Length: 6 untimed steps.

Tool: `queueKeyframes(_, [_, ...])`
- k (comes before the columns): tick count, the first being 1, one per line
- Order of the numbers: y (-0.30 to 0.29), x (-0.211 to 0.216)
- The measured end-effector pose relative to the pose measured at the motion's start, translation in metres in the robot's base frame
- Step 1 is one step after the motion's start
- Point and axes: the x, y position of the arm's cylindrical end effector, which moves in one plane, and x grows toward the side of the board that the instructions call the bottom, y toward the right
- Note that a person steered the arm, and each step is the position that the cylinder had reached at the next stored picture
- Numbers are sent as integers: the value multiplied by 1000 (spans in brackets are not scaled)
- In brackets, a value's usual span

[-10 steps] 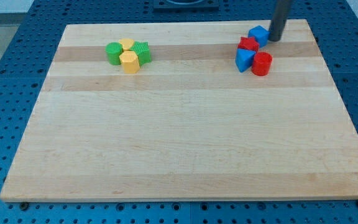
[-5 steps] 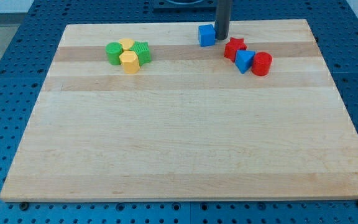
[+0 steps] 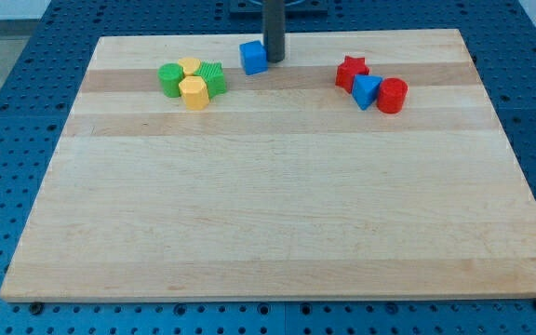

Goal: Move the blue cube to the top left of the board

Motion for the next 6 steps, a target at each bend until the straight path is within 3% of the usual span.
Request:
queueKeyframes(2, [-32,23])
queueKeyframes(6, [-155,-7])
